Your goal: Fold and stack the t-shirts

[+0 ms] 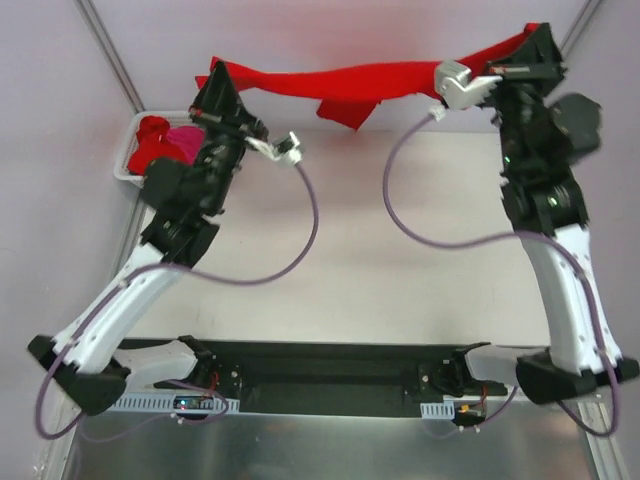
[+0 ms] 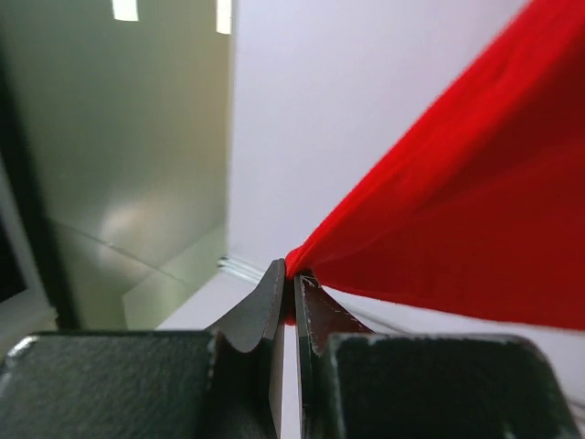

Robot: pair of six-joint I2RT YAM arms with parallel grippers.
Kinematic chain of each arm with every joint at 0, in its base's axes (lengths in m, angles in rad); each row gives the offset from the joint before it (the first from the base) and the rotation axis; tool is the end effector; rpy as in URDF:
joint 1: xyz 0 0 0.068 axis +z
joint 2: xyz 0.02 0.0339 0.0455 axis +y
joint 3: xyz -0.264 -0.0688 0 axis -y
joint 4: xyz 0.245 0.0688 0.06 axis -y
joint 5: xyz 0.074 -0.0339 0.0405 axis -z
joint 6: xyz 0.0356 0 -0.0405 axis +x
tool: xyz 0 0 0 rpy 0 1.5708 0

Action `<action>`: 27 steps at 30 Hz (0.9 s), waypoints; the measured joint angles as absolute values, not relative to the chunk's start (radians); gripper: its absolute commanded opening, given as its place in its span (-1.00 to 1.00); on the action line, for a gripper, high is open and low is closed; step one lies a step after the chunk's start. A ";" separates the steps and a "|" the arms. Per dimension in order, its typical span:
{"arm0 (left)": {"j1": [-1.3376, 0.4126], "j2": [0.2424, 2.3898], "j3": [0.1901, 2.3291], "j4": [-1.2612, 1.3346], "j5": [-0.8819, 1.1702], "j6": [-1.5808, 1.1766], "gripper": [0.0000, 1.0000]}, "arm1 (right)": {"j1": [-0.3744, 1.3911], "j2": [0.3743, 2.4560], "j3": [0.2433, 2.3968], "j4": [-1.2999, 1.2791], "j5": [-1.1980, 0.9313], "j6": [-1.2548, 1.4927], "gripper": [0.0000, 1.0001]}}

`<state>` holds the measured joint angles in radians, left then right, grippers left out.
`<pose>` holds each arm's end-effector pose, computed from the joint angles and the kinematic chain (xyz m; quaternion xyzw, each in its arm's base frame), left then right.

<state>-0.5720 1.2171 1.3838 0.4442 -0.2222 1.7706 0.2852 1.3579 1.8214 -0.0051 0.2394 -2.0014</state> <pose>0.2138 -0.1283 0.5233 0.3845 0.2691 0.5395 0.6990 0.2460 0.0633 0.5828 -0.4350 0.3096 -0.6792 0.5036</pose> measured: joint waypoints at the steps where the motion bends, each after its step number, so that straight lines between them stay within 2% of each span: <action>1: -0.626 1.144 1.353 0.450 -0.239 1.790 -1.00 | 0.316 1.281 1.779 -0.009 0.255 -2.001 -0.98; 6: -0.785 0.925 1.335 0.512 -0.378 1.902 -1.00 | 0.410 1.038 1.735 -0.020 0.333 -2.001 -0.99; 12: -0.837 0.823 1.295 0.542 -0.485 1.959 -1.00 | 0.423 0.917 1.720 -0.071 0.372 -2.001 -0.99; 19: -0.839 0.856 1.277 0.518 -0.504 1.977 -1.00 | 0.424 0.981 1.781 -0.152 0.384 -2.001 -0.99; 27: -0.834 0.971 1.394 0.490 -0.502 1.980 -1.00 | 0.424 1.170 2.004 -0.181 0.386 -2.001 -0.99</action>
<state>-0.8337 0.9714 1.3945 0.4896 -0.5022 1.9797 0.4244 1.1698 2.0037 -0.1810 0.3859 -2.0010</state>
